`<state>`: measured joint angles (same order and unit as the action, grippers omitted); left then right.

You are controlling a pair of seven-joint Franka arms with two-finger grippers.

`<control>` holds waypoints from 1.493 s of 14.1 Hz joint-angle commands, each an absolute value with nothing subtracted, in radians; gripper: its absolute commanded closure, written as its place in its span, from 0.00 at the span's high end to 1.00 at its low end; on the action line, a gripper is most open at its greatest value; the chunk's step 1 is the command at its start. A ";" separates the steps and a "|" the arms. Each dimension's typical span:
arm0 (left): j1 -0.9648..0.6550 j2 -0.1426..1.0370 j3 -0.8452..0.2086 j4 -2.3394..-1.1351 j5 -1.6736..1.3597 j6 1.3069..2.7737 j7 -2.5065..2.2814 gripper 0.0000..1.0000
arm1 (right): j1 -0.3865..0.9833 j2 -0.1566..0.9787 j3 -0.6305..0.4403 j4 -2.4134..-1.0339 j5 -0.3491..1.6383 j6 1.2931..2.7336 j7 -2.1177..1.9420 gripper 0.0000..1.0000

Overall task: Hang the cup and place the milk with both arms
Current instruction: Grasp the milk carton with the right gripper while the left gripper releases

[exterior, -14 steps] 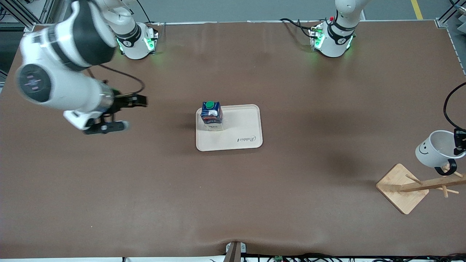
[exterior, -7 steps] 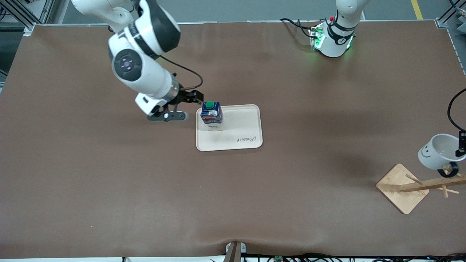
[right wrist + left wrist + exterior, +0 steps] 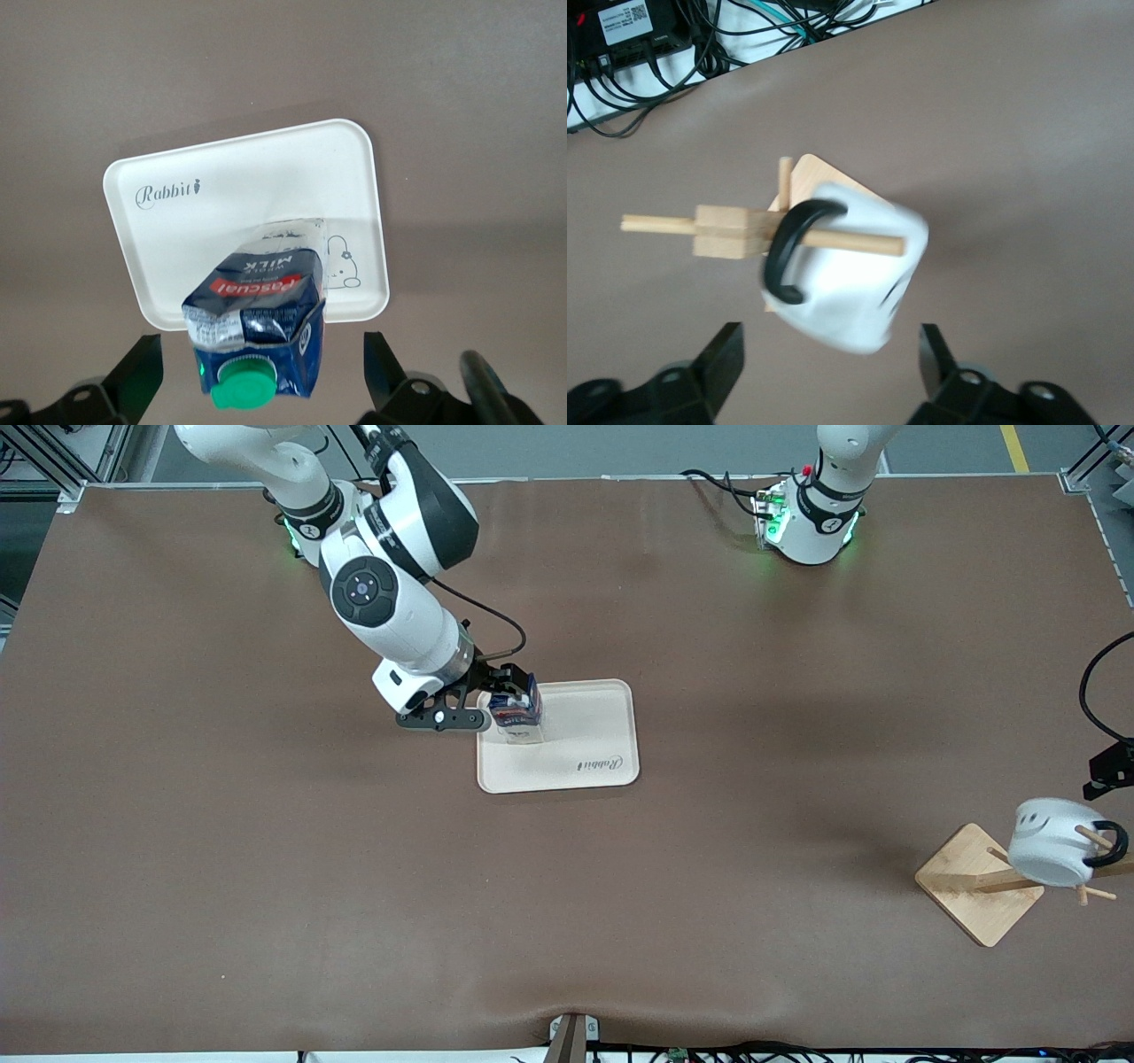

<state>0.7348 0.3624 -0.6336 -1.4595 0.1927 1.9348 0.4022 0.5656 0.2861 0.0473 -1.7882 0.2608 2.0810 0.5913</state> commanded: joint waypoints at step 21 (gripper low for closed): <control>0.736 0.087 -0.836 -1.405 0.173 1.499 -0.101 1.00 | 0.559 0.302 0.032 -1.590 0.219 1.794 0.672 0.00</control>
